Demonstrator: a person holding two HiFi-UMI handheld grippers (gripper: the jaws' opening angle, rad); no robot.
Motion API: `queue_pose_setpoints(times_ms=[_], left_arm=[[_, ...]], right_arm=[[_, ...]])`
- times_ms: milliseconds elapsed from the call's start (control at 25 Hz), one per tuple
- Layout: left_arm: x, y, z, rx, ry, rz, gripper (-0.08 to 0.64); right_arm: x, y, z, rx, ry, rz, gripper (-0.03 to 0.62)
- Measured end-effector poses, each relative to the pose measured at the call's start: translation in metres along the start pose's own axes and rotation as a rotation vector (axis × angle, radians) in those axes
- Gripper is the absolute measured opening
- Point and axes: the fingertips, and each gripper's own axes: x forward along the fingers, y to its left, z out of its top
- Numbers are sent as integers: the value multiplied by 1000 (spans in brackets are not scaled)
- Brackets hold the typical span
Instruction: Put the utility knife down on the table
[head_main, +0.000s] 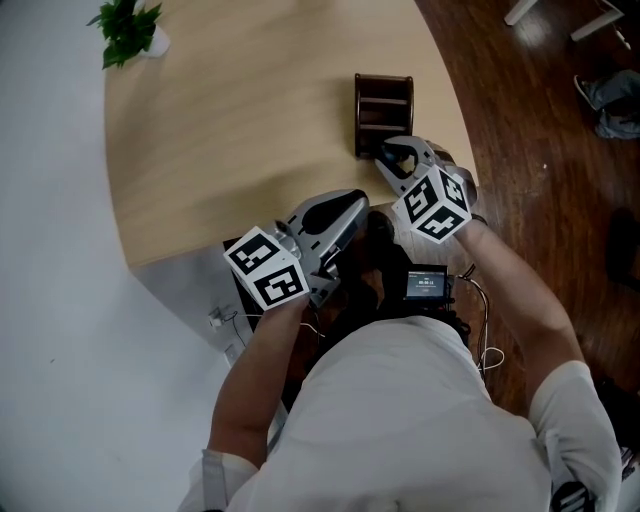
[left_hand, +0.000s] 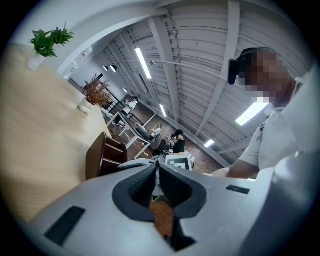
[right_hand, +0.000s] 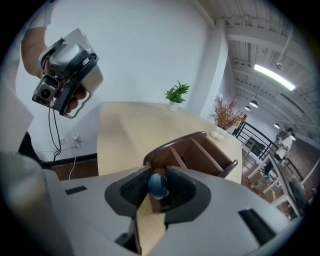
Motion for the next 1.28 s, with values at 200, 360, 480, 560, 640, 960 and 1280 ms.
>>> queue_pose_setpoints(times_ms=[200,360,480,560,640,960,1280], left_arm=[[0,-10,0,12,3,-7,5],[-1,-19,-1,27,2,-11,5],[-4,-22,-2,31,2,-16,5],[-5,-23,-1,32,0,-15,5],[-6,-24,3,39,-5,-12,5],[-9,-32,7,53,-7,-19,5],[-14,-45,9,68,-15,-36,5]], right_arm=[[-8,-1,0,18,-3,-14,104],[-16,2,1,24,-12,-28,106],[-21,3,3,28,-14,-40,106],[-24,2,4,31,-15,-50,106],[-27,-2,7,33,-19,-65,106],[-43,-4,13,34,-22,-109,106],[-68,-2,26,67,-54,-140,106]])
